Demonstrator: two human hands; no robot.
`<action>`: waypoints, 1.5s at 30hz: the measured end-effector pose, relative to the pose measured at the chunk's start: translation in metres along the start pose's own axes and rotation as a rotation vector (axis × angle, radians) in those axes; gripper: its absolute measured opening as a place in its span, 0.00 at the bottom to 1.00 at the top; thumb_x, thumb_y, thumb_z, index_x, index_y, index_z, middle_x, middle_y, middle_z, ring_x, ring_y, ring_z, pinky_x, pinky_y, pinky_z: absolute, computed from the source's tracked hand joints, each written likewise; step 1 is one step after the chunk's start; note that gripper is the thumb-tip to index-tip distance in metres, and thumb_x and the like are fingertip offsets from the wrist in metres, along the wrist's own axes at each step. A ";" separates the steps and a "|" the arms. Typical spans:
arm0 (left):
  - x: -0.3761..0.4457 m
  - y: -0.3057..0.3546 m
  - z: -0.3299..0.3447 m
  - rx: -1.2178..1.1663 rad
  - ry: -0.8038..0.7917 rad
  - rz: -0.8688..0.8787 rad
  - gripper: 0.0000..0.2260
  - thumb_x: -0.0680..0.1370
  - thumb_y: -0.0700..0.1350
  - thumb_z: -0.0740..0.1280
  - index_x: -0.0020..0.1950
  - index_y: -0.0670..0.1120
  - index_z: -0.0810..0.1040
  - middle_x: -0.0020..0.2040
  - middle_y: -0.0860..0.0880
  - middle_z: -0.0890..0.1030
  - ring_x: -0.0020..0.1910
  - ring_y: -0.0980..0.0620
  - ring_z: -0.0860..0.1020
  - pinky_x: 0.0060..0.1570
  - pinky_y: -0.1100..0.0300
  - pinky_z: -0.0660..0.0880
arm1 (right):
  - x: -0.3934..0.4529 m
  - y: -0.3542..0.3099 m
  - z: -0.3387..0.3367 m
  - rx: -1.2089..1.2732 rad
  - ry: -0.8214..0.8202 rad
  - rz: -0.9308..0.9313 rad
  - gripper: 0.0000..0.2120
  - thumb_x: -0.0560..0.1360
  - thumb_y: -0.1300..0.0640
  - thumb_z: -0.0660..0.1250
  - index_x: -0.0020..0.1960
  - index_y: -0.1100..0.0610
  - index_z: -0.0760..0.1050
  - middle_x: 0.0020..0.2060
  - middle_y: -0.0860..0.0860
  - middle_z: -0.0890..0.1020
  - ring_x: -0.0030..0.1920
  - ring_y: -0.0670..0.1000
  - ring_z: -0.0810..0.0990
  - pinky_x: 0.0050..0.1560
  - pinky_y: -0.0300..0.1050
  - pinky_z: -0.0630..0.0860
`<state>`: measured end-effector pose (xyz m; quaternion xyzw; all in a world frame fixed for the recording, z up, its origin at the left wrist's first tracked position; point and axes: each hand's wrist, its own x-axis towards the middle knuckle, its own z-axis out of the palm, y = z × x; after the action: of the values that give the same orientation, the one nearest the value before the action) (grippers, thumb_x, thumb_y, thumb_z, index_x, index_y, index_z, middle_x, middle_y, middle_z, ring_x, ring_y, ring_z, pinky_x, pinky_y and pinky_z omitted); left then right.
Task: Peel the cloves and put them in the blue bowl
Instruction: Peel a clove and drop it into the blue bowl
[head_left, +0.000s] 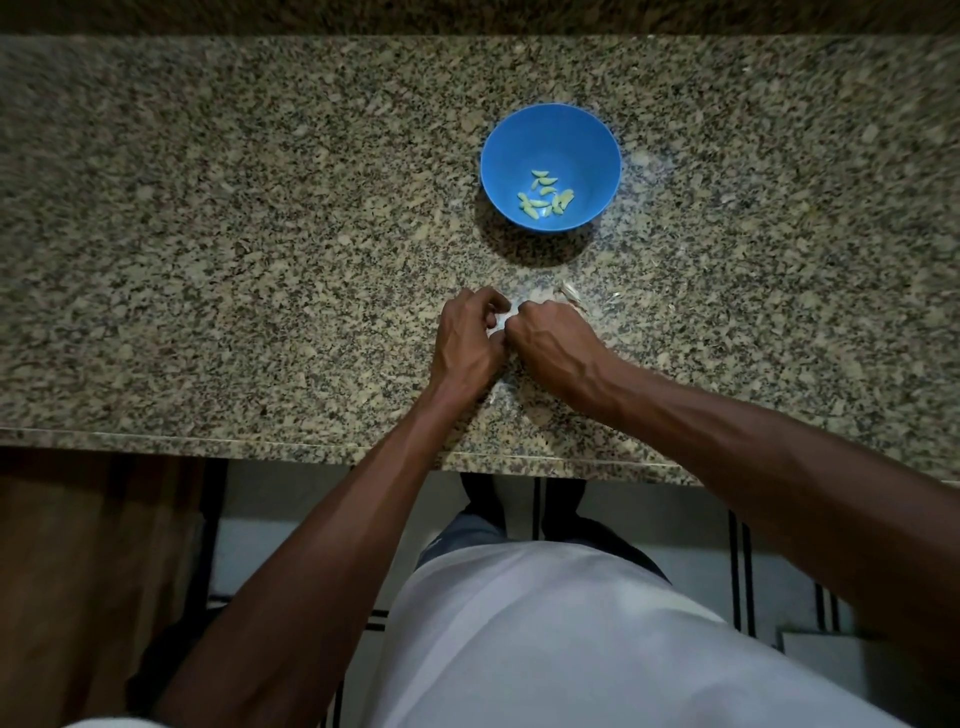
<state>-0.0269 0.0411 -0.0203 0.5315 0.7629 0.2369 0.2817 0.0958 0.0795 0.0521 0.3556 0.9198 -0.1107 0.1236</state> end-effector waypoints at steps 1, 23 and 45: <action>0.001 0.001 -0.001 -0.004 0.004 -0.002 0.10 0.76 0.39 0.72 0.55 0.49 0.79 0.52 0.50 0.78 0.51 0.50 0.76 0.50 0.55 0.78 | 0.000 -0.001 0.000 0.011 0.007 0.001 0.09 0.85 0.64 0.59 0.58 0.65 0.77 0.41 0.58 0.77 0.41 0.60 0.80 0.41 0.51 0.67; -0.013 0.023 -0.013 -0.129 0.099 0.225 0.05 0.79 0.36 0.71 0.53 0.41 0.86 0.46 0.46 0.87 0.42 0.54 0.83 0.43 0.63 0.80 | -0.016 0.039 0.033 1.337 0.222 0.549 0.06 0.78 0.60 0.75 0.49 0.63 0.84 0.37 0.57 0.87 0.39 0.58 0.88 0.47 0.60 0.86; 0.005 0.030 -0.036 -0.637 -0.621 -0.327 0.08 0.81 0.32 0.66 0.51 0.33 0.84 0.45 0.39 0.85 0.40 0.52 0.82 0.42 0.62 0.79 | -0.037 0.048 0.038 0.632 0.469 0.125 0.10 0.73 0.74 0.71 0.48 0.61 0.84 0.41 0.54 0.86 0.40 0.51 0.82 0.42 0.51 0.82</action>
<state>-0.0321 0.0537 0.0250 0.3374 0.6056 0.2415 0.6791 0.1608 0.0801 0.0224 0.4472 0.8202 -0.2962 -0.1989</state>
